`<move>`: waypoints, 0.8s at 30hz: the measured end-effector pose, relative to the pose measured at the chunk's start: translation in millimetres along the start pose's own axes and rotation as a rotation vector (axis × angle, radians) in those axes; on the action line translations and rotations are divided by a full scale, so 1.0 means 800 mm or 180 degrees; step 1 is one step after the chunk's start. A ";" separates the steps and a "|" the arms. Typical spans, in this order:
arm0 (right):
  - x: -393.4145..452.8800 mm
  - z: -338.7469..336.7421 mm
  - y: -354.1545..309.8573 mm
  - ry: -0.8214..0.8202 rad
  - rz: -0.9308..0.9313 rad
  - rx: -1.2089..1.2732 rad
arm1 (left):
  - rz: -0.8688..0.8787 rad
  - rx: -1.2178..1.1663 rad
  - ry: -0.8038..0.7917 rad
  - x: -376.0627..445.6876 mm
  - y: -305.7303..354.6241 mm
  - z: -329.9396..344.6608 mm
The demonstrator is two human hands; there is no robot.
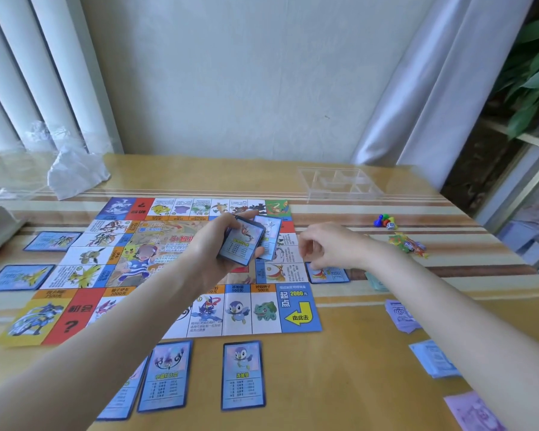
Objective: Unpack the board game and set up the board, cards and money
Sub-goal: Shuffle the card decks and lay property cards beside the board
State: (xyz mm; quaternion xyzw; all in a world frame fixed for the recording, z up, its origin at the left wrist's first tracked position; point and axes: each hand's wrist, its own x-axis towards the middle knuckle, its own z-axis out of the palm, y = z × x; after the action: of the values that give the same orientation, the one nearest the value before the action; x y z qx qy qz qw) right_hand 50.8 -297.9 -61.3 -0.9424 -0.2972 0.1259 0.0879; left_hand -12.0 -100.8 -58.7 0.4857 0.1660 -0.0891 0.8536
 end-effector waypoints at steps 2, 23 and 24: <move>0.000 -0.002 0.002 0.0054 0.0073 0.0027 | 0.0094 -0.0197 -0.0015 -0.002 0.006 0.001; 0.005 -0.050 -0.007 0.1288 0.0527 0.4088 | 0.0642 -0.0189 -0.0345 0.019 0.021 0.015; 0.006 -0.050 -0.003 0.1208 0.0514 0.4012 | 0.0573 -0.0232 -0.0342 0.020 0.021 0.012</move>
State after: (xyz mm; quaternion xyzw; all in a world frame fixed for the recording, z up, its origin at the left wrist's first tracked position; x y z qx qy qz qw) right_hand 64.5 -296.9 -23.7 -0.7357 -0.0745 0.1137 0.6635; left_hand 10.2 -99.8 -46.6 0.4618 0.0788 -0.0319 0.8829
